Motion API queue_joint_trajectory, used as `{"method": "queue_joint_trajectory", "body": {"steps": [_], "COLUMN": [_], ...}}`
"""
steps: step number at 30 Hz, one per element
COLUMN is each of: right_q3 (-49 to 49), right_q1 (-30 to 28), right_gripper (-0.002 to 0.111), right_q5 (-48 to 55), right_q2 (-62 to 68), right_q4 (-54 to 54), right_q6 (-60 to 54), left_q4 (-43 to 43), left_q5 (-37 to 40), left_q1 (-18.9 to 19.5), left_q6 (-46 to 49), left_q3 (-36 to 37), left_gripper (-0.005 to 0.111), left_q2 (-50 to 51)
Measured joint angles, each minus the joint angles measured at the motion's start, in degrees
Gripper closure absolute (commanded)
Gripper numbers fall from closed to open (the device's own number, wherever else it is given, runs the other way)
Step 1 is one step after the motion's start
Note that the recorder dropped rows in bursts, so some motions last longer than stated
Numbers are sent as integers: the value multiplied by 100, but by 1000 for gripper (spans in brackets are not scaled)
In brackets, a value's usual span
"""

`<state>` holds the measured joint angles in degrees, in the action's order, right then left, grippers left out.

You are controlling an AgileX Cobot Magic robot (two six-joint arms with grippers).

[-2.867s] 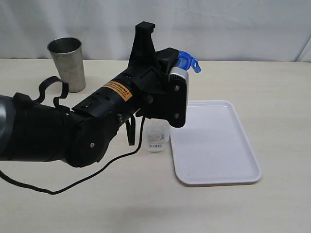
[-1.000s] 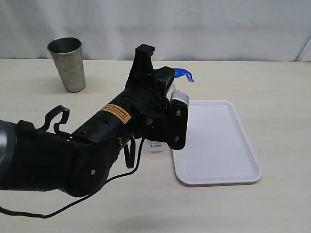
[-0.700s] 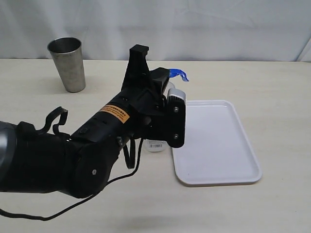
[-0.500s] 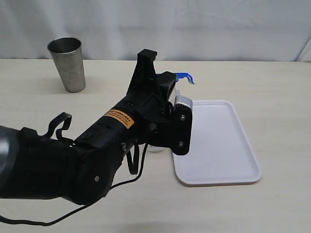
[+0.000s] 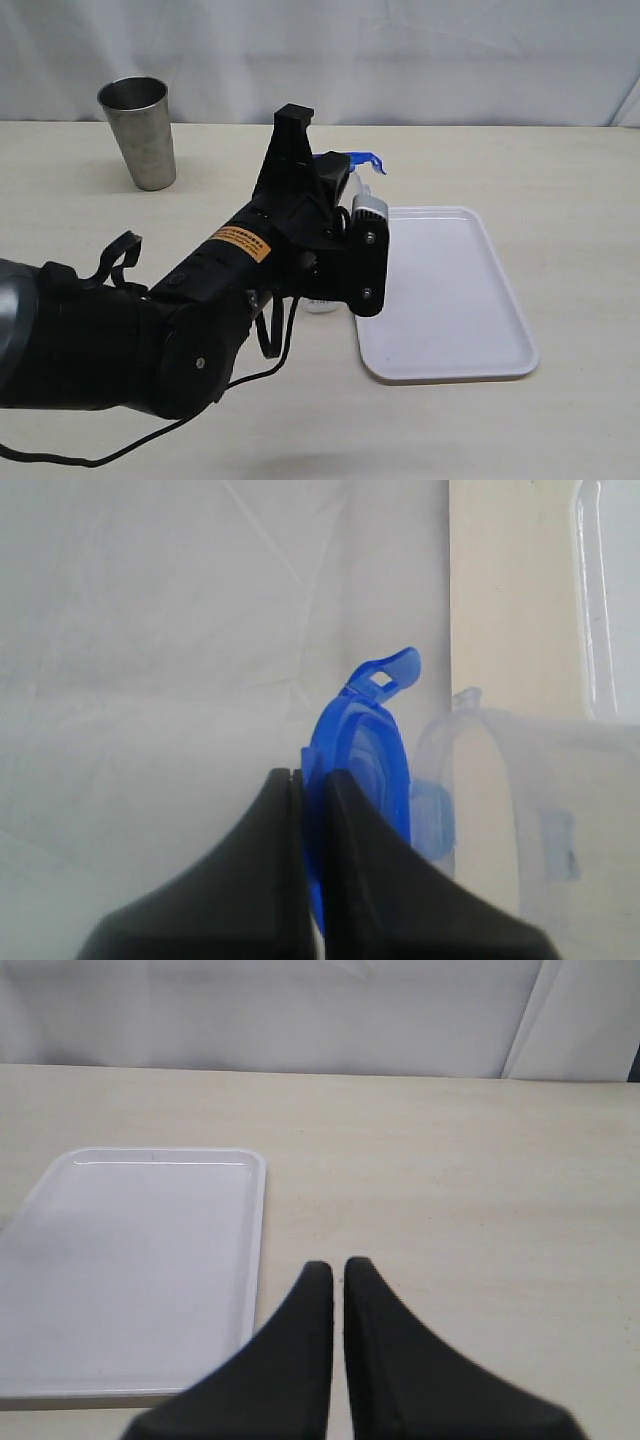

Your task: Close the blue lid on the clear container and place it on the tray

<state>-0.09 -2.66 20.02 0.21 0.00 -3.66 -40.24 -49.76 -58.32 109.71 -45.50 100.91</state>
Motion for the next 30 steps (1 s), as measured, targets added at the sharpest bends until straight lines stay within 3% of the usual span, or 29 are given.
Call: {"method": "queue_joint_trajectory", "body": {"steps": [14,30], "right_q3": [0,0], "right_q1": [0,0], "right_gripper": [104,104], "right_q5": [0,0], "right_q2": [0,0], "right_q4": [0,0], "right_q6": [0,0], "left_q4": [-74,-83], "left_q5": [119,-388], "left_q1": [0,0], "left_q6": [22,131], "left_q3": [0,0], "left_gripper": [107,107], "left_q2": [0,0]}}
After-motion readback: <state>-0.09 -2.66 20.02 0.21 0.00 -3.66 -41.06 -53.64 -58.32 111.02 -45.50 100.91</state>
